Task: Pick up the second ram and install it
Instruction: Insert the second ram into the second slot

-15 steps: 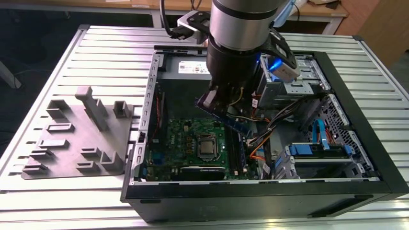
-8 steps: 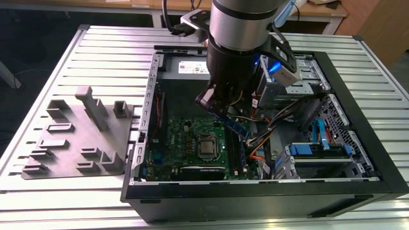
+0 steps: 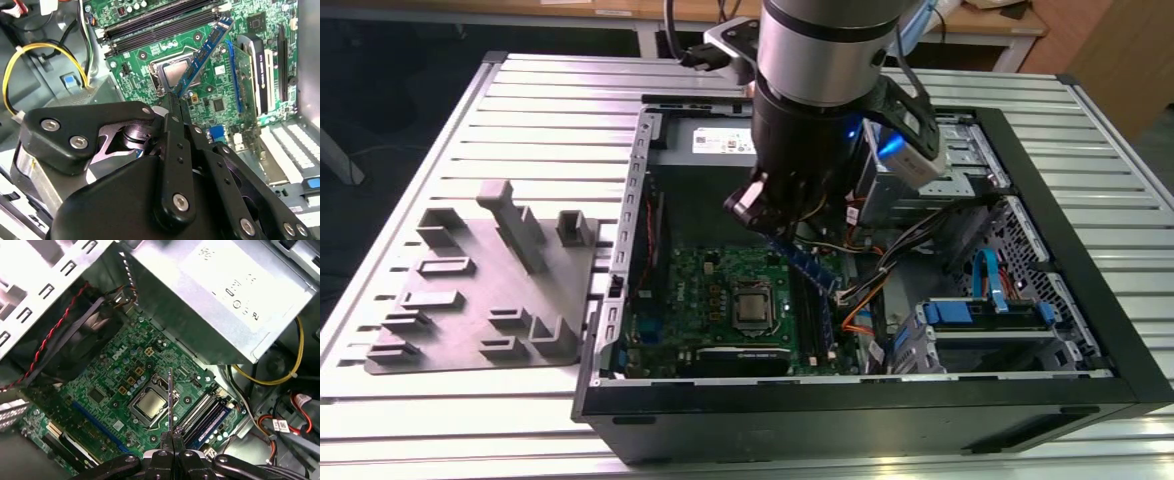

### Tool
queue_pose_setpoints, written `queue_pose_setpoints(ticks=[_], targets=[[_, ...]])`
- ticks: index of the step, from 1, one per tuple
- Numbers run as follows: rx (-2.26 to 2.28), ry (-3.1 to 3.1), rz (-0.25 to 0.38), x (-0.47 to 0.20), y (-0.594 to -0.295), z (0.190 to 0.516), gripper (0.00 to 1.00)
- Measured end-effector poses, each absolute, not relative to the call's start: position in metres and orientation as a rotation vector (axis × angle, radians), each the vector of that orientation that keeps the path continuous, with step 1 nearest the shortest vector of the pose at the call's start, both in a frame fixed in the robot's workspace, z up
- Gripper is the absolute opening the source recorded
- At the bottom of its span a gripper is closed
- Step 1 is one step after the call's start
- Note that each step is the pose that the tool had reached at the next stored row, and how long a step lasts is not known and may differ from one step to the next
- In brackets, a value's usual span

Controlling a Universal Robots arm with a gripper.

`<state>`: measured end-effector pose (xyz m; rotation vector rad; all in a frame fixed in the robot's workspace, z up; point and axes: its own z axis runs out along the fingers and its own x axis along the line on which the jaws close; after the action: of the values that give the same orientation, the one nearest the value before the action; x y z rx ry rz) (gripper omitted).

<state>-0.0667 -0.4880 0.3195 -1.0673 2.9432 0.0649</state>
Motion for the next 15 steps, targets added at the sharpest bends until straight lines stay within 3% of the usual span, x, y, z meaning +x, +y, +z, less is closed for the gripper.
queue_pose_setpoints(ticks=[15], targets=[[-0.723,3.042,0.062,-0.0667,-0.4881,0.3185,0.08]])
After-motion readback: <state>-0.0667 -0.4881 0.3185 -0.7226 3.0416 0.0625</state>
